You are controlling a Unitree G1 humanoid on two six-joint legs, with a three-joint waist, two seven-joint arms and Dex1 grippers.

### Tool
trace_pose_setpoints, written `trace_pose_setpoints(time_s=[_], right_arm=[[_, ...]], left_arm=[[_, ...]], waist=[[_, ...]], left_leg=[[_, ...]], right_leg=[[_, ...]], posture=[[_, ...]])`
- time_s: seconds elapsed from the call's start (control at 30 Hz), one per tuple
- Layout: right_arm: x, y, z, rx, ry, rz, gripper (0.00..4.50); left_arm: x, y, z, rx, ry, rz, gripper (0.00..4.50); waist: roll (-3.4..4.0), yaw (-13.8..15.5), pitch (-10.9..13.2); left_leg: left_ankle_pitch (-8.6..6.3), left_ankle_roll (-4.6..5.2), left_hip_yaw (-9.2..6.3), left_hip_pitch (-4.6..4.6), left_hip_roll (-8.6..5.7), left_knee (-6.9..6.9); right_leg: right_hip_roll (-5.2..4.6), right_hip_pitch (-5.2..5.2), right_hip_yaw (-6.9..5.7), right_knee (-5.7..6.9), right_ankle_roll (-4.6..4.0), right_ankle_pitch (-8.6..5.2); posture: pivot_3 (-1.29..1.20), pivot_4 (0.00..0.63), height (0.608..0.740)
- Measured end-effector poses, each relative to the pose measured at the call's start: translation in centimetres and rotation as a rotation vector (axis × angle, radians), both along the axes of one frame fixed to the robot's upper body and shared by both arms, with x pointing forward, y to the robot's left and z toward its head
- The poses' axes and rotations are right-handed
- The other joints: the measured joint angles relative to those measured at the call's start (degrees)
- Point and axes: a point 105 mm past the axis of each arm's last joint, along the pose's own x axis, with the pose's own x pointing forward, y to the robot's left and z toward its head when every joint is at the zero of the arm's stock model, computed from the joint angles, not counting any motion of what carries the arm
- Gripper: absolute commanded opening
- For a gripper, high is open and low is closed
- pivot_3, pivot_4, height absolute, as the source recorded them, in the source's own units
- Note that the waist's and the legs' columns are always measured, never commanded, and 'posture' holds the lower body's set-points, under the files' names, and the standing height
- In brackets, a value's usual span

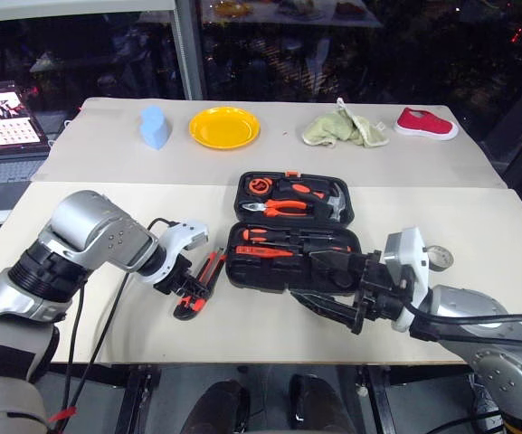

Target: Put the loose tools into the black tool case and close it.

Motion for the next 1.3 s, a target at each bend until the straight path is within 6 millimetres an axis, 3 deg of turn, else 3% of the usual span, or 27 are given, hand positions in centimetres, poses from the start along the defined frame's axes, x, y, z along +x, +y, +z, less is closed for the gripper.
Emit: trace_pose_setpoints(time_s=[0.07, 0.27, 0.37, 0.47, 0.57, 0.7, 1.0, 1.3], right_arm=[[0.1, -0.3, 0.2, -0.001, -0.007, -0.010, 4.50], [0.1, -0.8, 0.3, 0.001, -0.006, -0.030, 4.50], [0.2, -1.0, 0.4, 0.003, -0.008, -0.040, 4.50], [0.2, -1.1, 0.5, 0.002, -0.008, -0.046, 4.50], [0.1, -1.2, 0.7, 0.006, -0.003, -0.044, 4.50], [0.2, -1.8, 0.8, 0.000, -0.001, -0.071, 4.50], [-0.5, -2.5, 0.1, -0.008, 0.032, -0.143, 4.50], [-1.2, -2.9, -0.4, -0.007, 0.048, -0.206, 4.50]], left_arm=[[0.3, 0.5, 0.1, -0.004, -0.005, 0.022, 1.68], [3.0, 4.5, 0.9, 0.063, -0.116, 0.107, 1.68], [4.5, 5.2, 2.3, 0.038, -0.203, 0.013, 1.68], [5.7, 4.0, 5.7, -0.030, -0.330, -0.257, 1.68], [5.6, 2.6, 7.3, -0.044, -0.385, -0.538, 1.68], [4.7, -0.2, 6.2, -0.067, -0.340, -0.861, 1.68], [4.3, -9.3, 5.9, -0.085, -0.369, -1.251, 1.68], [2.9, -11.6, 4.3, 0.002, -0.284, -1.399, 1.68]], waist=[[0.00, -0.07, 0.00], [-0.01, -0.27, 0.01], [-0.07, -0.10, 0.05], [-0.10, 0.52, 0.06], [-0.11, 0.68, 0.03], [-0.12, 0.75, 0.04], [-0.15, 1.21, 0.06], [-0.14, 0.46, 0.05]], left_leg=[[0.01, -0.02, 0.01, 0.02, 0.02, 0.00], [0.04, -0.07, 0.01, -0.01, 0.14, -0.15], [0.08, -0.11, 0.01, -0.21, 0.12, -0.17], [0.10, 0.14, 0.01, -0.57, 0.00, -0.17], [0.22, 0.46, 0.07, -1.21, -0.11, -0.15], [0.23, 0.48, 0.02, -1.49, -0.08, -0.11], [-0.10, 1.09, -0.01, -1.71, -0.02, 0.52], [-0.09, 1.11, 0.05, -1.67, 0.00, 0.71]], right_leg=[[0.00, 0.01, 0.01, 0.01, 0.01, -0.01], [-0.06, -0.03, 0.07, 0.06, 0.12, -0.21], [-0.10, -0.16, 0.02, -0.02, -0.24, -0.01], [-0.13, -0.42, -0.10, -0.12, -0.25, 0.00], [-0.19, -1.12, -0.12, -0.10, -0.23, 0.04], [-0.16, -1.23, -0.19, -0.17, -0.24, 0.04], [-0.31, -1.13, -0.04, -0.15, -0.01, 0.14], [-0.02, -1.08, -0.08, -0.04, 0.05, 0.17]], posture=[[0.00, 0.150, 0.740], [0.00, 0.150, 0.740], [0.00, 0.150, 0.740], [0.00, 0.150, 0.740], [0.00, 0.150, 0.740], [0.00, 0.150, 0.740], [0.00, 0.150, 0.740], [0.00, 0.150, 0.740]])
